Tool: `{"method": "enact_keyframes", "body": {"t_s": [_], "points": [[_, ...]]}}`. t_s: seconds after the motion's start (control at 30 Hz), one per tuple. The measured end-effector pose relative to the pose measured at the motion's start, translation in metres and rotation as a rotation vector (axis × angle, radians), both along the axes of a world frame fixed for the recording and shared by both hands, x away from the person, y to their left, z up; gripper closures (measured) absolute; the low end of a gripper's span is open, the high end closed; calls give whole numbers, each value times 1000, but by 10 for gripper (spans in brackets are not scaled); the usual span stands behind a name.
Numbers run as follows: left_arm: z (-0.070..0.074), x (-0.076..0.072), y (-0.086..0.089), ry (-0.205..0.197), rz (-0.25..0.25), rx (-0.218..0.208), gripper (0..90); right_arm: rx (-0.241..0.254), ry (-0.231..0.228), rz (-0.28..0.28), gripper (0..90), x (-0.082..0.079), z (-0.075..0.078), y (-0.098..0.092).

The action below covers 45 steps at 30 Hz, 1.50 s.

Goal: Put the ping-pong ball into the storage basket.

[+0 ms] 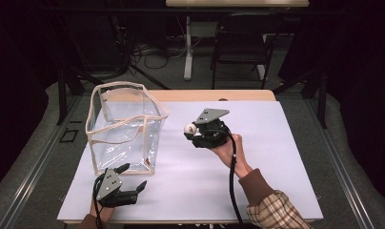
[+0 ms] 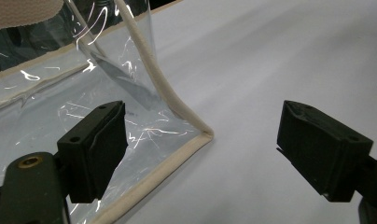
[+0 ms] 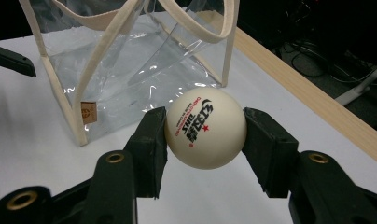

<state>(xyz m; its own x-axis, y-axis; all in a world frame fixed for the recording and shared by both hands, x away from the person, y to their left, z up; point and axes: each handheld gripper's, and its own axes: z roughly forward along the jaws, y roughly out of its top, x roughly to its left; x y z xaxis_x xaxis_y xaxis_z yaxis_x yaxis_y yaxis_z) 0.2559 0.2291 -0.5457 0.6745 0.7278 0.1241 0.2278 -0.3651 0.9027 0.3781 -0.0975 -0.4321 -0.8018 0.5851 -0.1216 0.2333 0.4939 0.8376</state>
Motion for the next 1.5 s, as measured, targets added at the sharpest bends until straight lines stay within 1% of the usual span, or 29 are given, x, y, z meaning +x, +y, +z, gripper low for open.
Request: {"method": "enact_keyframes", "body": {"t_s": [0.3, 0.37, 0.47, 0.83, 1.5], "points": [[0, 0, 0, -1, 0, 1, 161, -5, -10, 0, 510, 3, 5, 2], [0, 0, 0, -1, 0, 0, 161, -7, -6, -1, 510, 3, 7, 3], [0, 0, 0, -1, 2, 1, 161, -10, -16, 3, 510, 5, 10, 5], [0, 0, 0, -1, 1, -2, 161, -3, -19, 8, 510, 12, 18, 12], [0, 0, 0, 0, -1, 2, 161, -19, -40, 11, 510, 21, 30, 22]]}}
